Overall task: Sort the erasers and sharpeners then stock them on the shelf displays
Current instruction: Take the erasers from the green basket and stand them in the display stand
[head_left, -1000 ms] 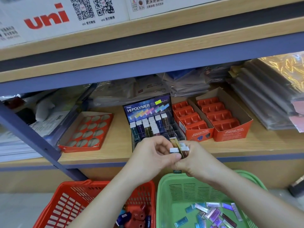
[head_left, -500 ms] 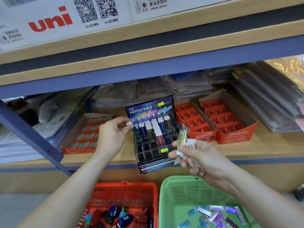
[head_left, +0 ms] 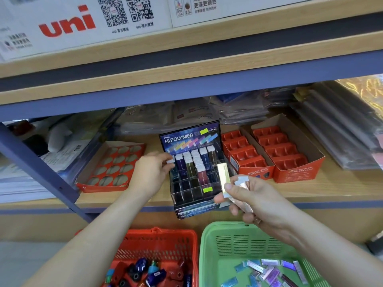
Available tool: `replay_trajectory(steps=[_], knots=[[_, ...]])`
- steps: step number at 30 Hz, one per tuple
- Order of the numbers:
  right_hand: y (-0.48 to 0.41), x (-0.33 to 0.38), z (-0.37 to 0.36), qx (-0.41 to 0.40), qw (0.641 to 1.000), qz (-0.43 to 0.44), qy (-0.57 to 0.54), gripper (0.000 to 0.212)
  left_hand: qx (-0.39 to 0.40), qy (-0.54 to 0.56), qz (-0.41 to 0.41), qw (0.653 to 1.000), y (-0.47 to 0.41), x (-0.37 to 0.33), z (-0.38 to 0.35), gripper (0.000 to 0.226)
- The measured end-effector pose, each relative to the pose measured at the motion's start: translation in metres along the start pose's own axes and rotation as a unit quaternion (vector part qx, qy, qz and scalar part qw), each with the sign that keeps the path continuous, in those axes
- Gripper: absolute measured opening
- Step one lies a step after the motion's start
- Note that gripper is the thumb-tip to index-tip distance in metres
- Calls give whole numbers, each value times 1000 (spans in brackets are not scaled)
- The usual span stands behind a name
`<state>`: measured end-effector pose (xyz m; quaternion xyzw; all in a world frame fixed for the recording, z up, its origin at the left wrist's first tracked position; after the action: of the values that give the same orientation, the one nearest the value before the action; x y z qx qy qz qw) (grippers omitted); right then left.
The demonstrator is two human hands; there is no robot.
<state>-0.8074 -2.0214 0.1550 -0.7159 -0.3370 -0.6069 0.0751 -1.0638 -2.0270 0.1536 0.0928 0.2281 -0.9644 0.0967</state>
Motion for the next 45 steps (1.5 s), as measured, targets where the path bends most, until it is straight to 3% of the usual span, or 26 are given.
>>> replay_trajectory(steps=[4, 8, 9, 11, 13, 15, 19, 23, 26, 30, 35, 40, 42, 45], knots=[[-6, 5, 1, -26, 1000, 3, -12, 6, -7, -31, -6, 999, 2, -1, -10, 22], [-8, 6, 1, -34, 999, 10, -29, 2, -35, -39, 40, 998, 6, -9, -2, 18], [-8, 5, 2, -31, 999, 15, -27, 1, -46, -2, 55, 997, 8, -16, 4, 11], [-10, 1, 2, -22, 1000, 22, 1, 5, -10, 177, 103, 979, 16, -38, 16, 5], [-12, -4, 0, -10, 999, 33, 28, 4, 83, 377, 139, 912, 31, -64, 22, 11], [-13, -6, -3, 7, 998, 38, 42, 3, 120, 445, 144, 876, 44, -80, 25, 9], [-12, -10, -5, 5, 1000, 16, 11, 10, 103, 473, 190, 854, 52, -82, 27, 11], [-10, -6, 0, 9, 983, -53, -173, 33, 5, 404, 208, 891, 35, -58, 35, 12], [-5, 0, 5, 34, 970, -72, -230, 34, -33, 320, 193, 927, 18, -41, 33, 10], [-1, 2, 5, 40, 974, -79, -211, 29, -22, 229, 157, 961, 12, -38, 17, 11], [-5, 3, 10, -15, 982, -69, -173, 20, -7, 169, 128, 977, 5, -40, 9, 5], [-7, 3, 13, -29, 981, -70, -177, 17, 87, 36, 51, 994, 6, -37, 10, 9], [-7, 2, 13, -28, 983, -72, -169, 16, 132, -19, 24, 991, 7, -38, 10, 25], [-8, 2, 13, -27, 983, -71, -168, 16, 141, -40, 25, 989, 6, -40, 14, 26]])
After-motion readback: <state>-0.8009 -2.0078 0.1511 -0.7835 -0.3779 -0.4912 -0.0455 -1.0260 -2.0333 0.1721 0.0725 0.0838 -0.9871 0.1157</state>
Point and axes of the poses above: each hand's wrist, its own y-axis away from the middle knuckle, its own z-axis out of the back of the hand, x = y × z, the point moved 2 cm from there along -y, towards the middle knuckle, and after that the axes turned 4 degrees about -y, right-handed, at the moved point
